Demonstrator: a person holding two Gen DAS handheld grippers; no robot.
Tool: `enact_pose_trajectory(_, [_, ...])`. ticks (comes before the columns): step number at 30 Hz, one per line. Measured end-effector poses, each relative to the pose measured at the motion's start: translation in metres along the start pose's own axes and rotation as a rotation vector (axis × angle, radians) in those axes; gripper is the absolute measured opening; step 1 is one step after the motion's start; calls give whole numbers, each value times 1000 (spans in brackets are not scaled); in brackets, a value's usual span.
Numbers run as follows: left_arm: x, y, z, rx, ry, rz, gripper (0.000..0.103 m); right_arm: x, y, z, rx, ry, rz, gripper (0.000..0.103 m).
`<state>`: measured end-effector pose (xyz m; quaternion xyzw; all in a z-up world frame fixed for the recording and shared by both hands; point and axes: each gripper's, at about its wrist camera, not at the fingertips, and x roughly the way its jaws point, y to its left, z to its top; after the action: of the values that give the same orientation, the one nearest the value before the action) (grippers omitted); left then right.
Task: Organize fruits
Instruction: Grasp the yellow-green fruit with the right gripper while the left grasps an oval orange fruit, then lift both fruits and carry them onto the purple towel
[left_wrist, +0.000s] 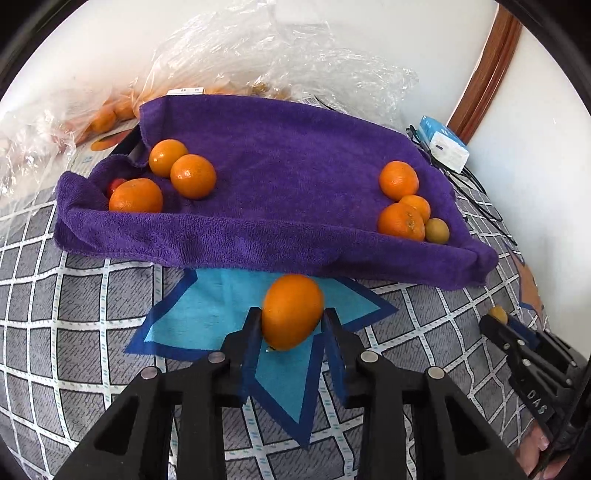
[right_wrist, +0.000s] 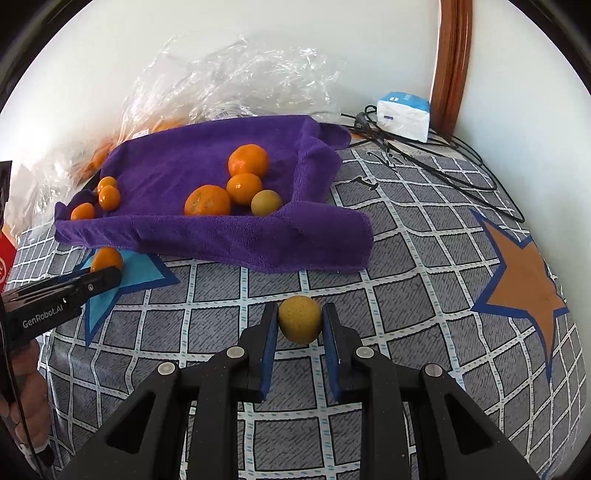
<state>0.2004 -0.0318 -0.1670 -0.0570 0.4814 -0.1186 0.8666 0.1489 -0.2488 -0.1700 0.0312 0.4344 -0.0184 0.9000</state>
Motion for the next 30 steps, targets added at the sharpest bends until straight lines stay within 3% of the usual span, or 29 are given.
enact_pose_trajectory(19, [-79, 64, -43, -128, -66, 74, 31, -30, 42, -16, -29, 17, 54, 24])
enact_pose_trajectory(30, [-119, 79, -43, -161, -133, 92, 31, -61, 56, -10, -50, -23, 64, 24])
